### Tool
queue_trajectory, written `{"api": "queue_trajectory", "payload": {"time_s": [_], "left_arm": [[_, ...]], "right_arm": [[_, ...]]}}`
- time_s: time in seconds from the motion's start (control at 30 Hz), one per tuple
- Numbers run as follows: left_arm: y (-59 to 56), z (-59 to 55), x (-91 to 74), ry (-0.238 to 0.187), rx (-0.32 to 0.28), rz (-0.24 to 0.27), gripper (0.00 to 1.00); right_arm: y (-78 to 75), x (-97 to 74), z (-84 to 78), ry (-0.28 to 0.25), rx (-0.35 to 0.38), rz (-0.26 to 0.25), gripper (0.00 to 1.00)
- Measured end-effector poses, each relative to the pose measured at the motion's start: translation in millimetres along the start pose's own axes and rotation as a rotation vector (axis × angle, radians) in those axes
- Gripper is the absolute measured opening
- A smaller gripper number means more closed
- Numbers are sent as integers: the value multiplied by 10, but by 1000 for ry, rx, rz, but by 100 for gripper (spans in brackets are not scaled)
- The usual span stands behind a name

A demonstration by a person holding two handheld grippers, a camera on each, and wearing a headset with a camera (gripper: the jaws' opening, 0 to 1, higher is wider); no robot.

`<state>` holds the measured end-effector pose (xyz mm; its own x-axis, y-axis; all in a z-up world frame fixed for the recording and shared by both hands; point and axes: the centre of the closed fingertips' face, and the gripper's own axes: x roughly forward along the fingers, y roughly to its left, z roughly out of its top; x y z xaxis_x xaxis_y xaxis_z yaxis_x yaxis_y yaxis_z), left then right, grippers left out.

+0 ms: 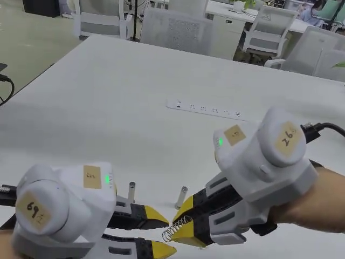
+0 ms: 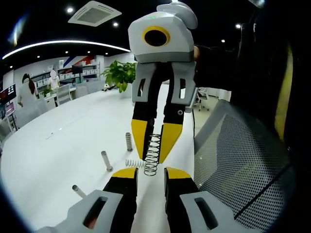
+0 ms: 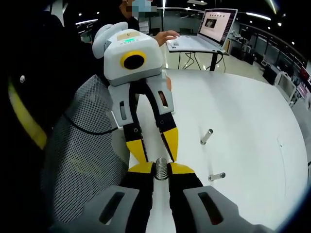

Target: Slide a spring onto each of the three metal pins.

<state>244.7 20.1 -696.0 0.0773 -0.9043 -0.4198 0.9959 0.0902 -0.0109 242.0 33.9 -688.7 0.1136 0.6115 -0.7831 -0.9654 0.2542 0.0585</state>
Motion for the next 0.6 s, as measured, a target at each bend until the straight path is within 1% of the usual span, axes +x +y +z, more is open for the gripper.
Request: {"api": "queue_trajectory", "payload": {"time_s": [0.07, 0.23, 0.33, 0.43, 0.47, 0.6], "left_arm": [[12, -5, -5, -3, -16, 2, 18], [20, -26, -16, -7, -35, 1, 22], [21, -37, -23, -14, -53, -3, 30], [19, -46, -32, -18, -57, -5, 33], [33, -60, -38, -18, -62, 2, 34], [49, -84, -64, -23, -74, 7, 40]], "right_arm": [[-10, -6, -11, 4, -1, -3, 9], [-49, -27, -33, 10, -1, -13, 9], [-82, -44, -44, 11, 4, -24, 9], [-107, -57, -69, 22, 2, -34, 9], [-115, -65, -78, 23, 4, -36, 9], [-137, -84, -85, 23, 7, -43, 9]]}}
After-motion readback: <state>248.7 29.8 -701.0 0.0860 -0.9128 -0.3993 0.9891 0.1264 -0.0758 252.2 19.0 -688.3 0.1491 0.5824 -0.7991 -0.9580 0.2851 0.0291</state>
